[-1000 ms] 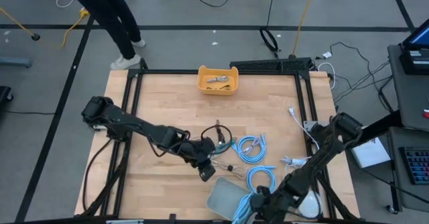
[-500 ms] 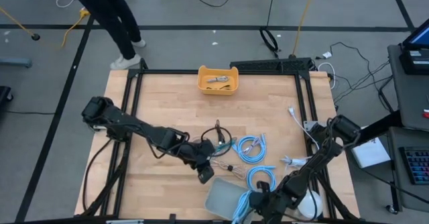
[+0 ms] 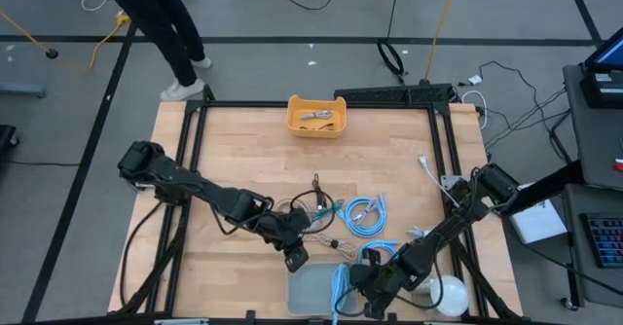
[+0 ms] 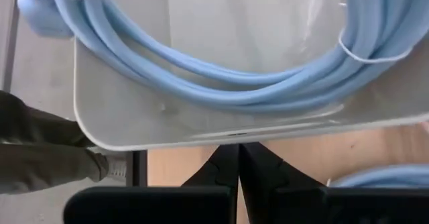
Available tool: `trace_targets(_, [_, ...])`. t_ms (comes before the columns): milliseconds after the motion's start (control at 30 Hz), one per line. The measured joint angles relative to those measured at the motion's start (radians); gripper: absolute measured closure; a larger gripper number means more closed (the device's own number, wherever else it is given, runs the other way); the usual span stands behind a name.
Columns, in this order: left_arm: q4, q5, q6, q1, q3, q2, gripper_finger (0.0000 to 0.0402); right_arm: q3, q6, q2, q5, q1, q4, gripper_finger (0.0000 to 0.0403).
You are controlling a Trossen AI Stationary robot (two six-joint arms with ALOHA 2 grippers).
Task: Sort cables into bins
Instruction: Adjust the gray bin
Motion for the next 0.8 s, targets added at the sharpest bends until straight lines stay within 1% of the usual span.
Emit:
trace_targets(200, [0.014,0.016,-0.059,-0.084,0.000,0.008,0.0401,0.000,-0.018,-0.002,-0.001,-0.011,0.009,0.0403])
trace_targets(300, [0.096,0.009,-0.082,-0.124,0.000,0.046,0.0401,0.000,-0.019,-0.002,-0.002,-0.011,0.022,0.0403])
trace_targets(400, [0.265,0.022,-0.090,-0.144,0.000,0.127,0.0401,0.000,-0.022,-0.002,-0.003,-0.011,0.039,0.0403])
trace_targets(500, [0.422,0.048,-0.114,-0.147,-0.001,0.214,0.0401,0.001,-0.022,-0.002,-0.003,-0.011,0.048,0.0403])
trace_targets(533, [0.450,0.051,-0.121,-0.147,-0.001,0.235,0.0401,0.001,-0.021,-0.002,-0.003,-0.011,0.047,0.0403])
trace_targets(633, [0.494,0.062,-0.128,-0.142,-0.001,0.279,0.0401,0.001,-0.020,-0.002,-0.003,-0.011,0.048,0.0403])
trace_targets(800, [0.509,0.064,-0.105,-0.126,-0.001,0.282,0.0401,0.001,-0.017,-0.006,-0.003,-0.011,0.050,0.0403])
